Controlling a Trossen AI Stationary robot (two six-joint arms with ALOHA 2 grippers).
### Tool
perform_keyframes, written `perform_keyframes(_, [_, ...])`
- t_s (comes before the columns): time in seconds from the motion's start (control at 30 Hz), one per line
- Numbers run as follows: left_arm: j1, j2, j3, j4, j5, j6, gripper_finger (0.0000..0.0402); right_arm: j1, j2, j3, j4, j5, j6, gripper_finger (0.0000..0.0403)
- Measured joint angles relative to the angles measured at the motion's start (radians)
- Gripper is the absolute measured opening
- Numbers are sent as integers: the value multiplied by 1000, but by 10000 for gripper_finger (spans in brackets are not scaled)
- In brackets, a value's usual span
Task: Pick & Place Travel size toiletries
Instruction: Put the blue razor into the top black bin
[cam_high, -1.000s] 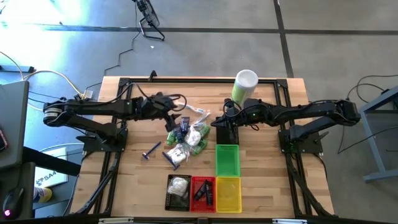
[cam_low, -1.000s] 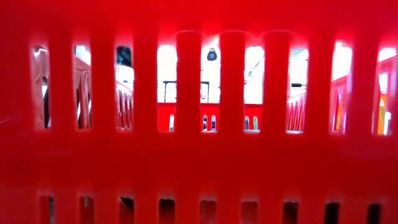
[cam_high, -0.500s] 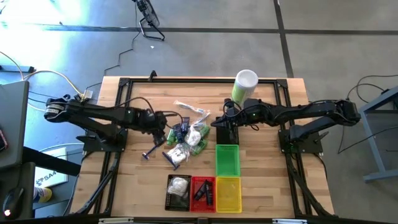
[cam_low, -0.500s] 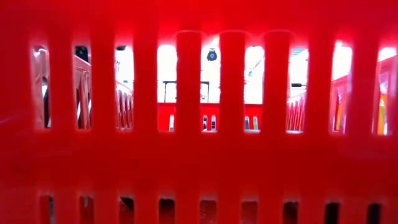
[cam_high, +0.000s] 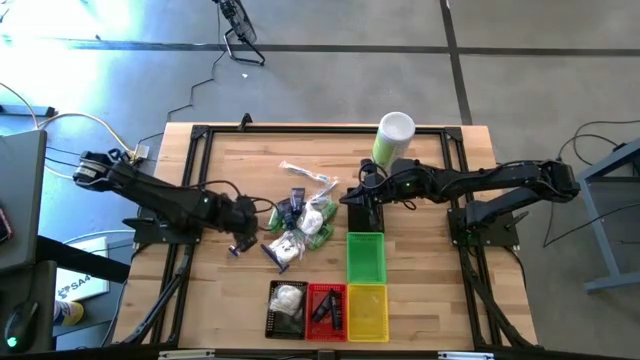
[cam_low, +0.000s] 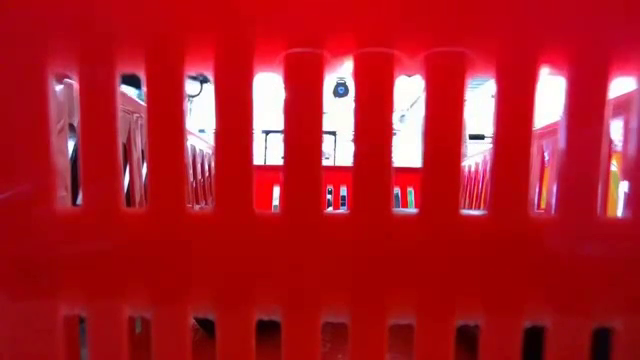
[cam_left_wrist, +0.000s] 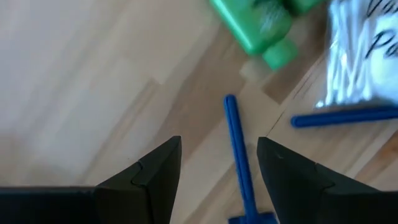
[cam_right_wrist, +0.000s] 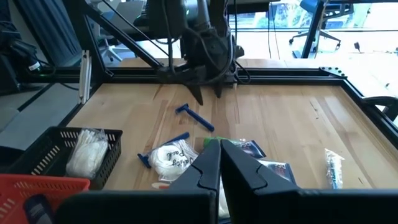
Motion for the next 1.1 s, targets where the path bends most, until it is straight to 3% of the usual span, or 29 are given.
perform_keyframes(0.2, [-54, 0, -44, 31, 57, -92, 204, 0, 0, 0, 1, 0, 0, 5])
perform_keyframes(0.43, [-109, 20, -82, 90, 56, -207, 204, 0, 0, 0, -1, 0, 0, 5])
perform_keyframes(1.1, [-125, 211, -107, 179, 106, -163, 204, 0, 0, 0, -6, 0, 2, 5])
